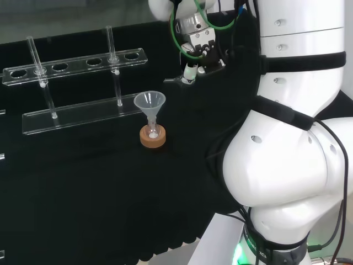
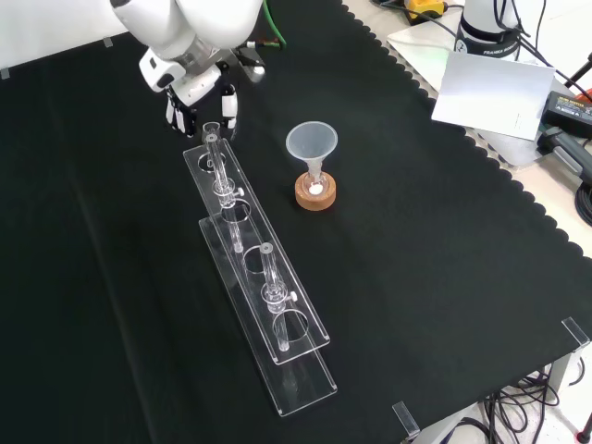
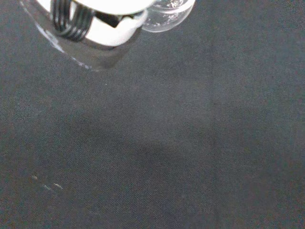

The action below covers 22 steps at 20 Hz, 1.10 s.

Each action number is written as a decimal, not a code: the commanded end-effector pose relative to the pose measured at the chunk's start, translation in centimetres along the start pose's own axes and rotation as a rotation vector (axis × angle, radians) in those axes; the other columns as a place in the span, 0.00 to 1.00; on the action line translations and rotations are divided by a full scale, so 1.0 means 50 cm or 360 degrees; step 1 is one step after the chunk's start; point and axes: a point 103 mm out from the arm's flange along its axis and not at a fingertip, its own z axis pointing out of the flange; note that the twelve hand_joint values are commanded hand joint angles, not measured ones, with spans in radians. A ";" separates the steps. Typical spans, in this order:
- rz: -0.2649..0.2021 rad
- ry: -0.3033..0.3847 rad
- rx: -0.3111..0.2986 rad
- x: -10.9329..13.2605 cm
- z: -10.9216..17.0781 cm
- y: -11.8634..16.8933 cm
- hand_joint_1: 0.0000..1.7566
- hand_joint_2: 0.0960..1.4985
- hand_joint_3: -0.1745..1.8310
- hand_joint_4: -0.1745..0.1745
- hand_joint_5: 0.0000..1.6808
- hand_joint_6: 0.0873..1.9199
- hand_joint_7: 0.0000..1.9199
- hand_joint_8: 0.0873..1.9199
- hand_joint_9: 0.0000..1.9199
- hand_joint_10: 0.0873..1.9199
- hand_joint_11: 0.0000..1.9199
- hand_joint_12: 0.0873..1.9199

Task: Put the weighing funnel back on the table.

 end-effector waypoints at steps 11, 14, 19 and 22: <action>-0.0061 -0.0069 0.0061 0.037 0.055 0.053 0.64 0.45 0.35 1.00 0.76 0.28 0.39 0.31 0.64 0.00 0.56 0.42; -0.0063 -0.0074 0.0075 0.040 0.061 0.056 0.64 0.45 0.35 1.00 0.76 0.28 0.39 0.31 0.64 0.00 0.56 0.42; -0.0062 -0.0079 0.0097 0.036 0.073 0.060 0.64 0.45 0.35 1.00 0.76 0.28 0.39 0.31 0.64 0.00 0.56 0.42; -0.0059 -0.0076 0.0101 0.033 0.077 0.060 0.64 0.45 0.35 1.00 0.76 0.28 0.39 0.31 0.64 0.00 0.56 0.42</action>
